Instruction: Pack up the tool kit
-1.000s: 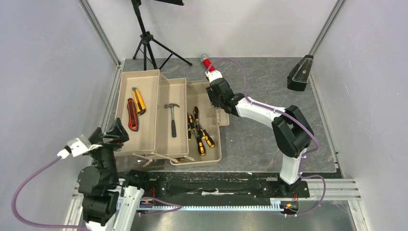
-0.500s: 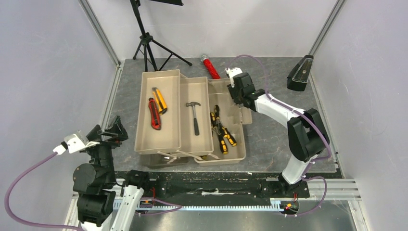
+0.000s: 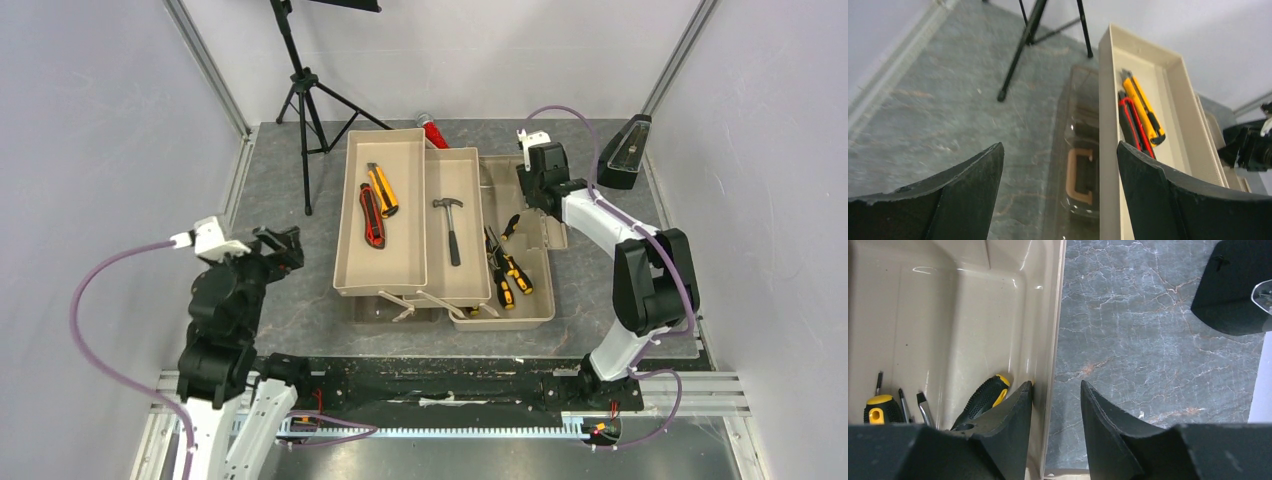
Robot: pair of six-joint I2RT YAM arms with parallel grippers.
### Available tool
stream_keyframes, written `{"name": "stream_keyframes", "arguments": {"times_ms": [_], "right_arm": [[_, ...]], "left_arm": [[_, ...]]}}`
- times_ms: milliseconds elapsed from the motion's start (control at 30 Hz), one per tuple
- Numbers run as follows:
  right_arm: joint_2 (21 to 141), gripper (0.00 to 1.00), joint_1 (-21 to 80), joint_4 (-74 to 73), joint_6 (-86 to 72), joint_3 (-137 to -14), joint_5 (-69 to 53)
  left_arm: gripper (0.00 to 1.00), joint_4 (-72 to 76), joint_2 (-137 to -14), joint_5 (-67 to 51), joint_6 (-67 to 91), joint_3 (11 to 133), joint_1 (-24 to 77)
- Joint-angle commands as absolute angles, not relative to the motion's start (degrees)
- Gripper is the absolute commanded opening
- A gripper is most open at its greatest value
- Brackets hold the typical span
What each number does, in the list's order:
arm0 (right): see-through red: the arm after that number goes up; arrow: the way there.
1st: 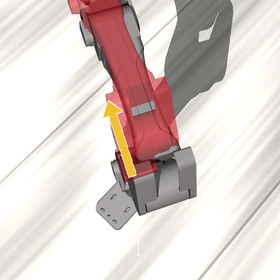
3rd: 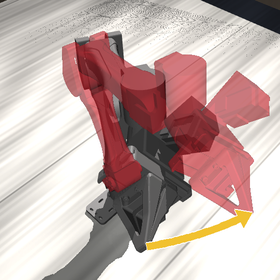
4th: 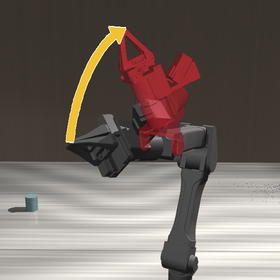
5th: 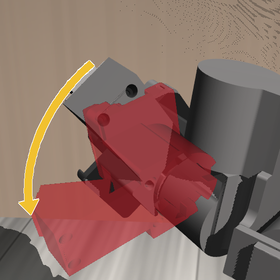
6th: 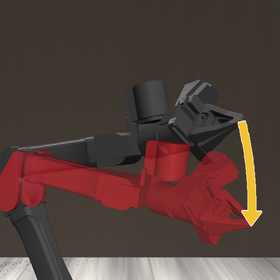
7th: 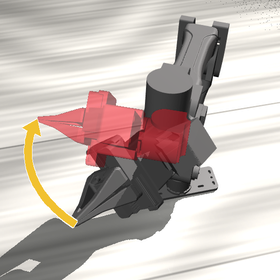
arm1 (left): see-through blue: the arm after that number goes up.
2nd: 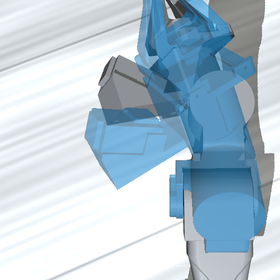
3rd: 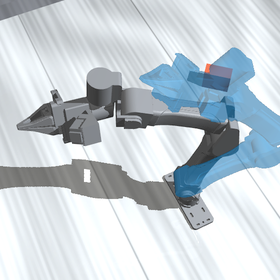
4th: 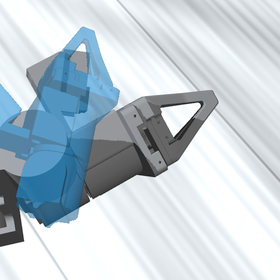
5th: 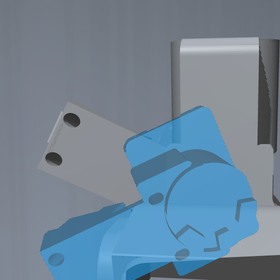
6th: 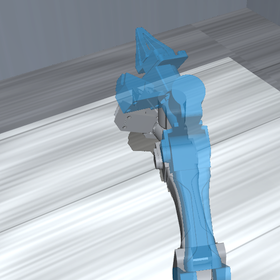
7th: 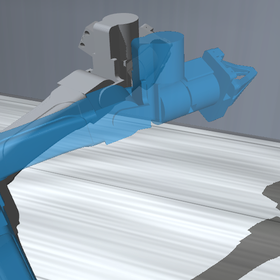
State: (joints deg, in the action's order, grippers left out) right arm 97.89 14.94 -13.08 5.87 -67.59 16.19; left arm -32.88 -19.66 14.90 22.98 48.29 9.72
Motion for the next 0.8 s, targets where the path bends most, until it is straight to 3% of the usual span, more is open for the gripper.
{"name": "stream_keyframes", "arguments": {"times_ms": [0,200,433,533,767], "right_arm": [[94.6,0.43,13.4,-10.8,7.9,-67.6,15.6],[93.7,0.46,13.4,-10.7,8.2,-69.0,11.1],[92.9,0.47,13.4,-10.5,7.9,-68.7,8.5],[92.9,0.48,13.5,-10.2,7.5,-68.4,7.7],[93.1,0.49,13.4,-9.9,6.7,-68.5,6.4]], "left_arm": [[0.88,-29.8,-26.4,8.5,31.0,43.2,9.4],[0.88,-22.0,-40.1,7.0,35.5,39.3,8.7],[0.82,-15.9,-53.7,-9.9,40.8,40.2,-2.4],[0.79,-18.4,-58.2,-13.3,38.7,41.4,-2.4],[0.74,-27.5,-56.9,-12.4,33.4,41.1,-1.2]]}}
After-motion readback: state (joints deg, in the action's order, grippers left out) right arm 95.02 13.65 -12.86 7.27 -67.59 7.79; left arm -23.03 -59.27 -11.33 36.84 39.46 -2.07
